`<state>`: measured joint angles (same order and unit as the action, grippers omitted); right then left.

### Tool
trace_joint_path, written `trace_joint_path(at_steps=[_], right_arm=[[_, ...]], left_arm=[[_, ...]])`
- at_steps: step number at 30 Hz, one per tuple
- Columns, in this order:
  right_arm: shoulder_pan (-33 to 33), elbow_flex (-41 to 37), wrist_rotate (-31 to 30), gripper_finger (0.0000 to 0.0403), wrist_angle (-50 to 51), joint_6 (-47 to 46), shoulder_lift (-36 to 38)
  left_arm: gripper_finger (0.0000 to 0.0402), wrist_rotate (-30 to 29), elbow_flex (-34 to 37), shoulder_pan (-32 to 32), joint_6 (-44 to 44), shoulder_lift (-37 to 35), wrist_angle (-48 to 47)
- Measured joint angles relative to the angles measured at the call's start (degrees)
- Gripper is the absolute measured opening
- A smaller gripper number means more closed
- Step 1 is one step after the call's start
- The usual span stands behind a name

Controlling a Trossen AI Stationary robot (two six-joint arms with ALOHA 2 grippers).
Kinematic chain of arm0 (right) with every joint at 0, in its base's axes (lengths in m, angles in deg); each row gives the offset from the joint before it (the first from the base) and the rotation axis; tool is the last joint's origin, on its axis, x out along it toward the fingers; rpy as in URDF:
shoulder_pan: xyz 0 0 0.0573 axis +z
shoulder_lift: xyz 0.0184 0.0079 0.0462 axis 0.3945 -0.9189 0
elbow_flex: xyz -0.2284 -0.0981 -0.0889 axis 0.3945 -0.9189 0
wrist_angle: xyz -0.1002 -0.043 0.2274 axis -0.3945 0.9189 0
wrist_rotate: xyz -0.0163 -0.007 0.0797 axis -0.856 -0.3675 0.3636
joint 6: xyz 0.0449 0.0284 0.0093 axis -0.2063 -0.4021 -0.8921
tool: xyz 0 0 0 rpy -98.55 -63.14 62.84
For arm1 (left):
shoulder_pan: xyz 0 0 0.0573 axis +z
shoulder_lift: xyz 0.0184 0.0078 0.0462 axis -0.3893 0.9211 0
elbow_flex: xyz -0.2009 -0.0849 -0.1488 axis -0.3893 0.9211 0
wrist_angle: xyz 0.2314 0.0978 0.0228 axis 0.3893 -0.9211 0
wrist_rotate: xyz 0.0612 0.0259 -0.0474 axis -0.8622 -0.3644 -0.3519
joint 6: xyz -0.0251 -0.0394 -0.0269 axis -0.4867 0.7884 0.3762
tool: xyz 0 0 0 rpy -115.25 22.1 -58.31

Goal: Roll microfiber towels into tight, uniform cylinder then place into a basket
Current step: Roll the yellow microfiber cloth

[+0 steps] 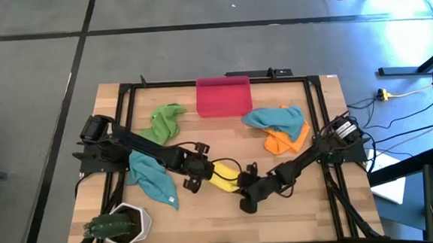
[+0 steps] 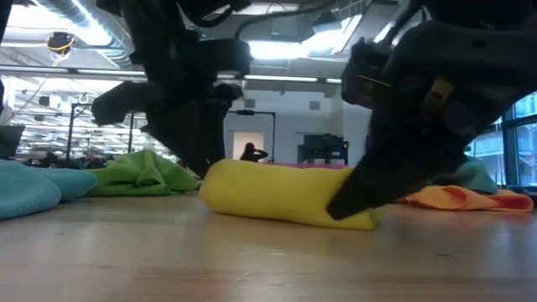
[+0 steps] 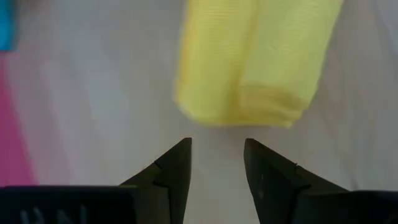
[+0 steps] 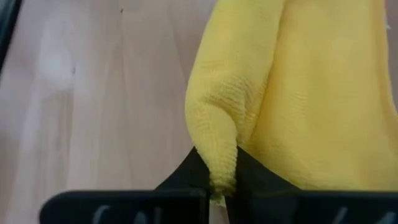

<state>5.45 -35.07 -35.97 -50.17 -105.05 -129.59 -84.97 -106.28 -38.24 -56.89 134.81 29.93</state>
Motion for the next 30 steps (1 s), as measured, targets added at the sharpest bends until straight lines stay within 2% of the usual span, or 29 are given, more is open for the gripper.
trace_joint_path(at_steps=[5, 11, 19, 30], right_arm=[[-0.3, -3.4, 0.6, 0.0021, -4.8, -4.3, 0.3], [-1.8, -3.6, 4.0, 0.0021, -7.2, -8.0, 0.3], [-3.0, -3.6, 6.2, 0.0021, -8.2, -11.9, 0.2], [-3.0, -3.6, 6.0, 0.0029, -8.4, -11.1, 0.2]], left_arm=[[0.0137, -1.6, -0.1, 0.0, 0.2, -5.0, 1.1], [0.0137, 2.0, -0.2, -2.4, -1.5, -6.3, 7.0], [0.0137, 2.3, -0.2, -4.8, -3.3, -1.0, 14.7], [0.0137, 1.7, -0.1, 0.3, -4.6, 5.7, 18.8]])
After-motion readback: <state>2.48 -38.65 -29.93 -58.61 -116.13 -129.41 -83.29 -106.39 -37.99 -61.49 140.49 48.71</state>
